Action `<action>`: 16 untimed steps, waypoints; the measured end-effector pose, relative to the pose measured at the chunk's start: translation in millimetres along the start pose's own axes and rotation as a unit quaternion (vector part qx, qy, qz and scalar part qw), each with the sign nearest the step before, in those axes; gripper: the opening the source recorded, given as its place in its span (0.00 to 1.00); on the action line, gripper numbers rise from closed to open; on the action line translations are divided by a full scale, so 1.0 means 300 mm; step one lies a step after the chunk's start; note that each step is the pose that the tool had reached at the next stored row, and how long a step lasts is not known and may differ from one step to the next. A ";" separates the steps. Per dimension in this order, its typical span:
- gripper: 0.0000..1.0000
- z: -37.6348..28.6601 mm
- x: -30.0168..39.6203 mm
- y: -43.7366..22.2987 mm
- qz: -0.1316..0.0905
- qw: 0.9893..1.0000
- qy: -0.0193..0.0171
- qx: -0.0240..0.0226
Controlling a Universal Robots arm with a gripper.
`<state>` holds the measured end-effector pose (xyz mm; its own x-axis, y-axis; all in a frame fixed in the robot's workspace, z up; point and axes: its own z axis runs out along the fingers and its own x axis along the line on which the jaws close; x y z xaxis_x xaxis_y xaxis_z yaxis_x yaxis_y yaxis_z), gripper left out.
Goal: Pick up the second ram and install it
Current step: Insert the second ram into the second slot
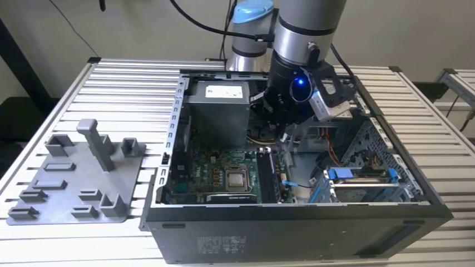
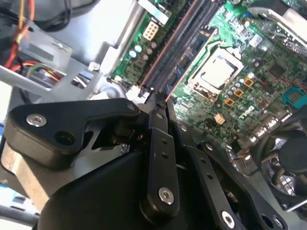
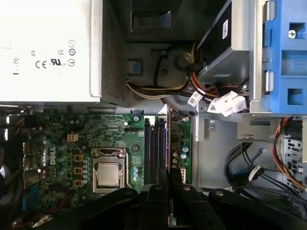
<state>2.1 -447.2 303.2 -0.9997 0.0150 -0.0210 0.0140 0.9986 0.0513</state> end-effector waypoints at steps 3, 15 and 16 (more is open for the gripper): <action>0.14 0.018 0.023 -0.001 0.000 1.000 0.000 0.000; 0.14 0.084 0.047 -0.005 0.000 1.000 0.000 0.000; 0.14 0.090 0.048 -0.005 0.000 1.000 0.000 0.000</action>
<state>-11.7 -447.2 275.8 -0.9997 0.0147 -0.0210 0.0136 0.9986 0.0520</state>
